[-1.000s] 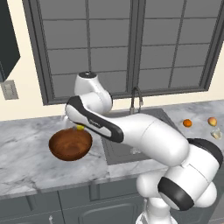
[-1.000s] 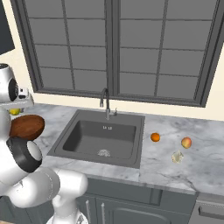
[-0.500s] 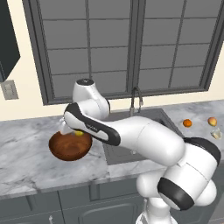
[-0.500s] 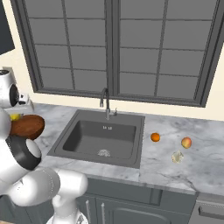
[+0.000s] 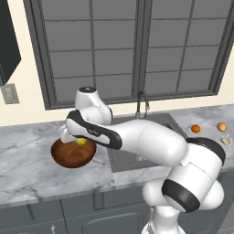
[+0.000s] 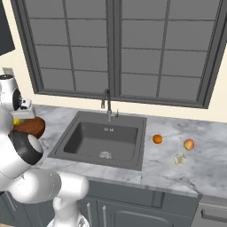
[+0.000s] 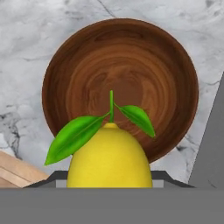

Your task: There is a mixed pile of frozen fruits and vegetables on the counter. Locate all the frozen vegetables and place the items in a bowl on the counter. Take all the frozen fruits and defrost them in a running sink.

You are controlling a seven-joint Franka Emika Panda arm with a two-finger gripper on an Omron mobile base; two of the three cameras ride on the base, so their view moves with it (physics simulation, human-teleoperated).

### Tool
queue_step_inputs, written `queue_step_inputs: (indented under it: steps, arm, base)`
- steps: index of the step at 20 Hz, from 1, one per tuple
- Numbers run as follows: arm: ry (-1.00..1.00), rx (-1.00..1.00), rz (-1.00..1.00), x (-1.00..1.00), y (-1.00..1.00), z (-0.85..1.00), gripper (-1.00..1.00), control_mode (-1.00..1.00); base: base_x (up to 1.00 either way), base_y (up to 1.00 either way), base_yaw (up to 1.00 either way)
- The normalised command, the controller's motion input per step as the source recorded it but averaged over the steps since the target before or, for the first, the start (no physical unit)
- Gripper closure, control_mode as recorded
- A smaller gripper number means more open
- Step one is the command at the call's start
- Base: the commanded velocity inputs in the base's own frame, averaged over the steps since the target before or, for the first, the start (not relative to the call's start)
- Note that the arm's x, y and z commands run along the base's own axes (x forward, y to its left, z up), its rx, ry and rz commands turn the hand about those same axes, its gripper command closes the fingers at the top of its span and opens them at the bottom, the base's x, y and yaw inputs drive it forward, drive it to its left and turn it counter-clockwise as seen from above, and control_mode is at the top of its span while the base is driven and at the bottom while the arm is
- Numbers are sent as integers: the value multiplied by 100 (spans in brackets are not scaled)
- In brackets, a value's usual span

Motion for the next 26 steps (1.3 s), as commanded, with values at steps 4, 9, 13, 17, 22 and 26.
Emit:
queue_step_inputs:
  steps: [4, 9, 13, 17, 22, 26]
  arm:
    - [0, 0, -5, 4, 11, -9, 100, -100]
    - [0, 0, -6, 6, 5, -8, 100, -100]
    - [0, 0, -6, 6, 4, -14, 100, -100]
    - [0, 0, -6, 3, 1, -18, 100, -100]
    - [0, 0, -5, 0, 0, -16, 100, -100]
    - [1, 0, -5, 0, 0, -19, 100, -100]
  base:
    - [0, 0, 0]
    - [0, 0, 0]
    - [0, 0, 0]
    - [0, 0, 0]
    - [0, 0, 0]
    - [0, 0, 0]
